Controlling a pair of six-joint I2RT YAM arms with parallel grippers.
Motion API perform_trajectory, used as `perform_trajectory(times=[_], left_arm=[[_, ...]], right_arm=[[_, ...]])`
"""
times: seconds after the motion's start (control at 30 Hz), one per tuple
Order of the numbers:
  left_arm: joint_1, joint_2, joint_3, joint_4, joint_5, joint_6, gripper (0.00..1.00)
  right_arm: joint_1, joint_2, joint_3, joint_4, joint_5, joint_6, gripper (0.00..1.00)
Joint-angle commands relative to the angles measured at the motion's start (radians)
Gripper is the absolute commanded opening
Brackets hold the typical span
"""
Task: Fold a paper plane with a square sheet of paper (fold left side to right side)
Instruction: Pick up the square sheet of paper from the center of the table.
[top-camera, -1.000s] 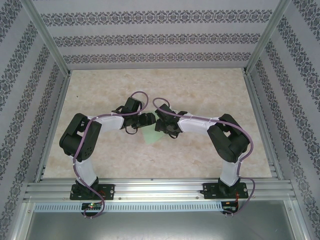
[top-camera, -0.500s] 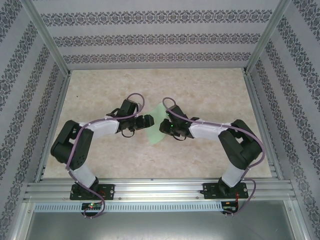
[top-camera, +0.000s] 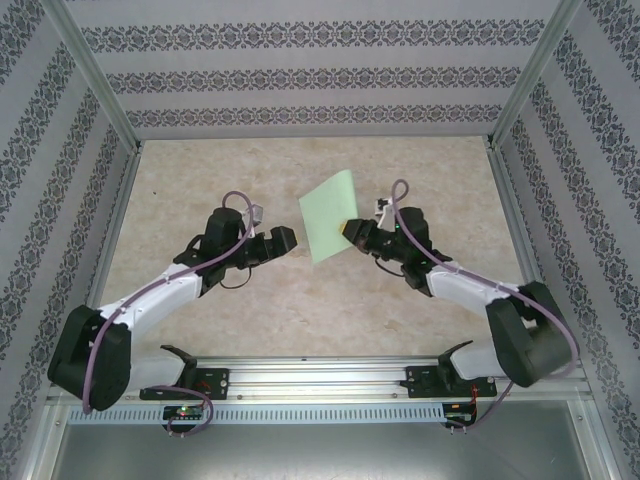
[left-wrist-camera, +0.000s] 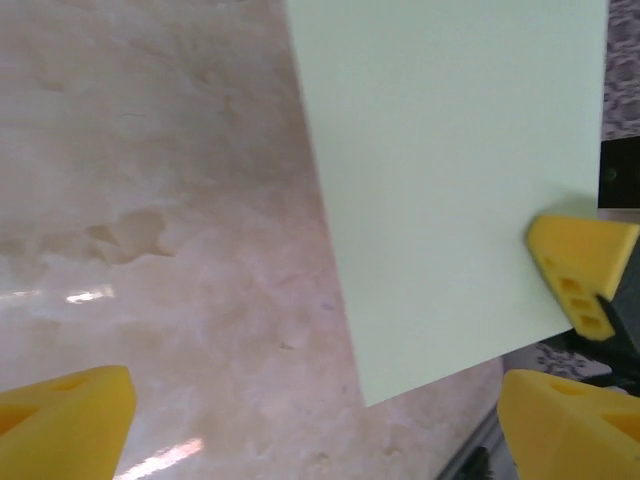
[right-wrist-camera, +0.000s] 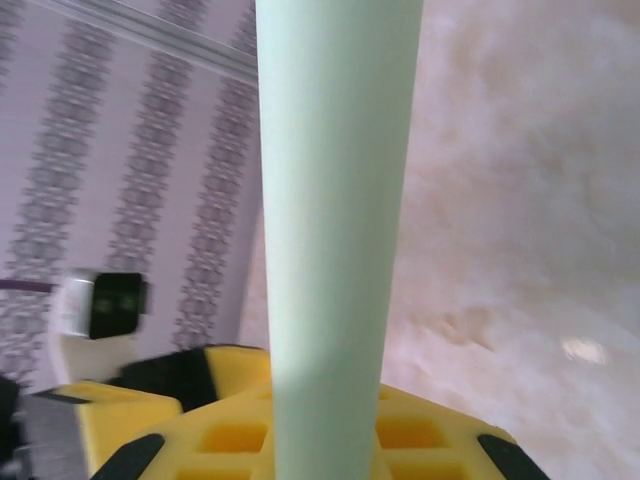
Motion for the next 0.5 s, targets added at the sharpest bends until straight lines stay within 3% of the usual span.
perform_trajectory(times=[0.0, 0.2, 0.47], left_arm=[[0.007, -0.078, -0.009, 0.203, 0.077, -0.121, 0.99], [-0.001, -0.11, 0.011, 0.442, 0.15, -0.249, 1.0], [-0.059, -0.054, 0.114, 0.496, 0.173, -0.258, 1.0]], right_arm=[[-0.039, -0.109, 0.002, 0.115, -0.103, 0.048, 0.17], [-0.06, -0.238, 0.045, 0.093, -0.123, 0.121, 0.17], [-0.033, -0.304, 0.067, 0.1, -0.124, 0.197, 0.17]])
